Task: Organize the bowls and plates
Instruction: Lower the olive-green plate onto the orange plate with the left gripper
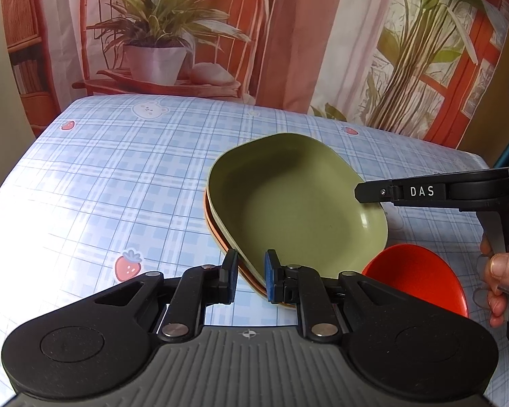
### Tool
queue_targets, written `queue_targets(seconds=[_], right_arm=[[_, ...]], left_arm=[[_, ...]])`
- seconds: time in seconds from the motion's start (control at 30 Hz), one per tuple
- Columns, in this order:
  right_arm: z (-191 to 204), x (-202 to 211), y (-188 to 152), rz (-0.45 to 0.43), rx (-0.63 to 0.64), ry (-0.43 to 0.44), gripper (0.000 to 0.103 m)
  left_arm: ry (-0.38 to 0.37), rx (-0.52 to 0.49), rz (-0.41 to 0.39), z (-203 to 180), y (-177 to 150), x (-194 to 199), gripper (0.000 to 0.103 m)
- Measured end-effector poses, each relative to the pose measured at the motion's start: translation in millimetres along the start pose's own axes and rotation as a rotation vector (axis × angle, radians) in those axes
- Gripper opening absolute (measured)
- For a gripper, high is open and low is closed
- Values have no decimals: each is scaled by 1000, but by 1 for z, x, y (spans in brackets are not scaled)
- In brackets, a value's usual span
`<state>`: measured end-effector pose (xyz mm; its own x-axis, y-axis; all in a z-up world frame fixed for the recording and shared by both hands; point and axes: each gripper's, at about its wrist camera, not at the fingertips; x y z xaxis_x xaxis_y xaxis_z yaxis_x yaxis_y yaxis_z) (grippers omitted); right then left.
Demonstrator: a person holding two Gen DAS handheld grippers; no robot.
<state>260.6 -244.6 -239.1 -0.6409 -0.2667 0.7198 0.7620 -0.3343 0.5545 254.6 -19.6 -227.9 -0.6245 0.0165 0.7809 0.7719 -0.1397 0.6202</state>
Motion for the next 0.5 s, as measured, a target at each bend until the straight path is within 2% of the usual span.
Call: queue_targets(seconds=[0.2,0.5], right_arm=[[-1,1,0,4,-17,-9,5],[4,21,-2,-34,-9,-29,15]], left_arm=[[-13,10,12,0,0,0,19],[-9,9,-14,-3,-2,13,22]])
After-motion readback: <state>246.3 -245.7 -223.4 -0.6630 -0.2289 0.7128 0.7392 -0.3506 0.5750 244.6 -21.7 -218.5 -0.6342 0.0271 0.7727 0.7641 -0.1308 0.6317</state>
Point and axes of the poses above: each gripper's, at about its wrist camera, not at the fingertips, and x roughly against the way its jaws point, z to its left, y to its top, and after that the axes turned 13 degrees about y, right-handed
